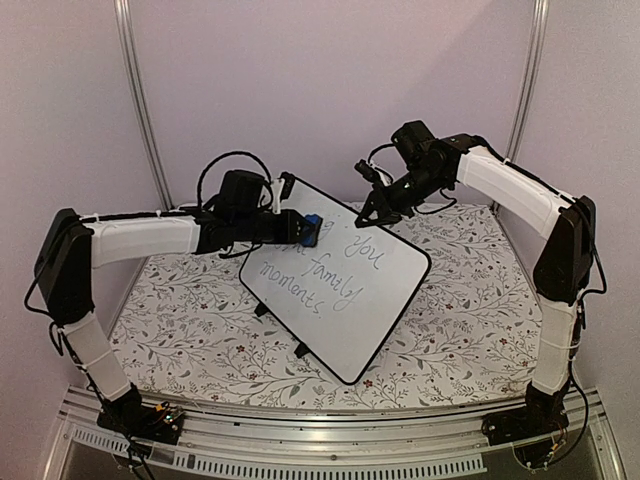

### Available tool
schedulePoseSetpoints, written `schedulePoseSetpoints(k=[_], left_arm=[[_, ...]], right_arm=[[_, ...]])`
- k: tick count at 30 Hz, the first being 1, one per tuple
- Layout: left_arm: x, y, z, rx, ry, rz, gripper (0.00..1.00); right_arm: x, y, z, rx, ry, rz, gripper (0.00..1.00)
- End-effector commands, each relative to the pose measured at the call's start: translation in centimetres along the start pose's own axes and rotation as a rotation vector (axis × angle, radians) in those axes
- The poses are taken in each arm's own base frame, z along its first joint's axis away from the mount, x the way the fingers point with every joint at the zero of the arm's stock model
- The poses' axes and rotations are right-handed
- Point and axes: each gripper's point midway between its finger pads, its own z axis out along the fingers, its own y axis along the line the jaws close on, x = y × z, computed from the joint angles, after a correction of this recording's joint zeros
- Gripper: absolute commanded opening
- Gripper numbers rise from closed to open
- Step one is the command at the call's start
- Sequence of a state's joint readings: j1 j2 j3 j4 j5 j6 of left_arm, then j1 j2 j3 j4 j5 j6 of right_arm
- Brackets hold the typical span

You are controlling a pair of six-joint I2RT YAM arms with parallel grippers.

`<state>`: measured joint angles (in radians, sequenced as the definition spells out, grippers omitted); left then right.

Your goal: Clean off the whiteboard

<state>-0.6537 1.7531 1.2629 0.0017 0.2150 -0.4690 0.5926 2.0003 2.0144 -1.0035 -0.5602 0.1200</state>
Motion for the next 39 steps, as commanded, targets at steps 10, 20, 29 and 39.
schedulePoseSetpoints(k=[10, 20, 29, 39], left_arm=[[5.9, 0.5, 1.3, -0.028, 0.156, -0.016, 0.0], [2.1, -0.7, 3.2, -0.016, 0.119, 0.023, 0.0], [7.0, 0.6, 0.8, -0.029, 0.178, -0.03, 0.0], [9.4, 1.4, -0.1, -0.04, 0.204, -0.045, 0.0]], right_arm=[[0.9, 3.0, 0.4, -0.028, 0.015, -0.156, 0.0], [1.0, 2.9, 0.5, -0.028, 0.019, -0.157, 0.0], [1.0, 2.7, 0.7, -0.025, 0.023, -0.154, 0.0], [1.0, 2.8, 0.7, -0.023, 0.024, -0.155, 0.0]])
